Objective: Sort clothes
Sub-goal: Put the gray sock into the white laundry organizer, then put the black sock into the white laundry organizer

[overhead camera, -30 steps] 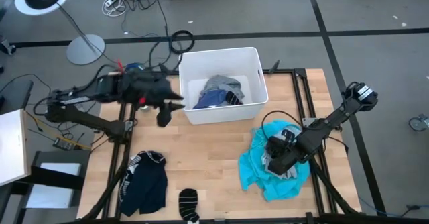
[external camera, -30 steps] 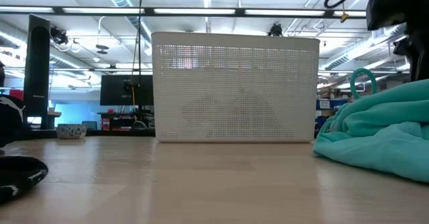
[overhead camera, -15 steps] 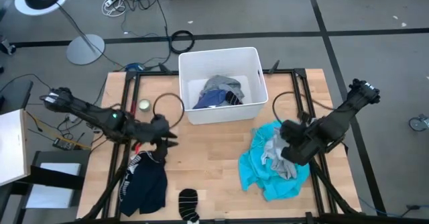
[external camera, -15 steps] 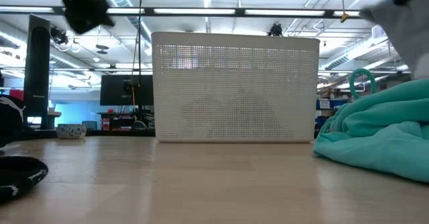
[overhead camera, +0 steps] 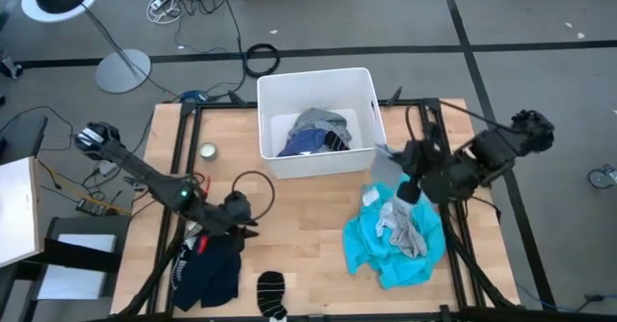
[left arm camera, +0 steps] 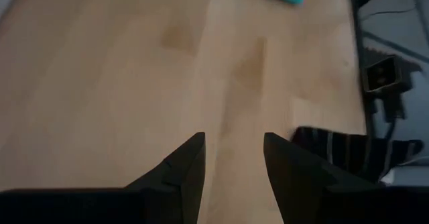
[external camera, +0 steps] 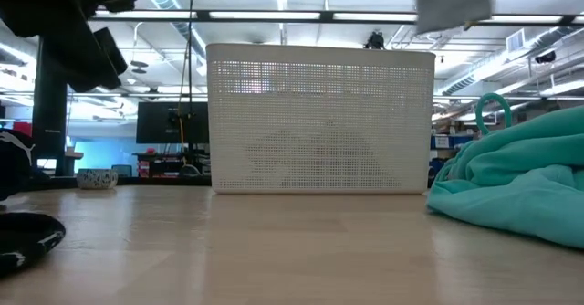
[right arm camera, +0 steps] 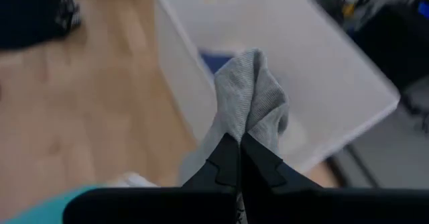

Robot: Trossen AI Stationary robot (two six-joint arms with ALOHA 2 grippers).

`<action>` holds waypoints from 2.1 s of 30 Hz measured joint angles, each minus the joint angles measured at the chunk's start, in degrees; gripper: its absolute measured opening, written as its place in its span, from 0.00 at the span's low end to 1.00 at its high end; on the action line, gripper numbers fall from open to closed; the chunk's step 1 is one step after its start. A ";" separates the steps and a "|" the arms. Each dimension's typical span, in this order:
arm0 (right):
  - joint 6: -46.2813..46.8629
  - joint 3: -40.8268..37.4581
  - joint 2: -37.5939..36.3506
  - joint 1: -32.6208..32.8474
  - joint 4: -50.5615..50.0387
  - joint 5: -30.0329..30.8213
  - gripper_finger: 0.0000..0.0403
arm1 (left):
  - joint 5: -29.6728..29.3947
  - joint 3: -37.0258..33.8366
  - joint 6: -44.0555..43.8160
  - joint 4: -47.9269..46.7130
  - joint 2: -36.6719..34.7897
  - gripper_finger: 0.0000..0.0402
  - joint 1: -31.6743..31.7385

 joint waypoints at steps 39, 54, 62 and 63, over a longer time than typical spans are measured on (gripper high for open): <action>-31.12 -2.91 4.75 -40.07 40.36 -35.29 0.40 | 1.02 0.11 -0.26 9.83 8.91 0.39 -2.75; -22.02 -3.01 0.91 -21.64 26.67 -29.74 0.38 | 5.66 8.49 0.89 15.58 29.08 0.39 -8.52; -21.43 -4.82 1.21 -14.42 29.25 -25.36 0.38 | 10.42 20.14 1.06 3.31 41.00 0.35 -7.91; -21.13 -5.15 1.22 -13.83 29.14 -24.79 0.38 | 11.25 21.96 1.18 0.08 41.50 0.30 -7.44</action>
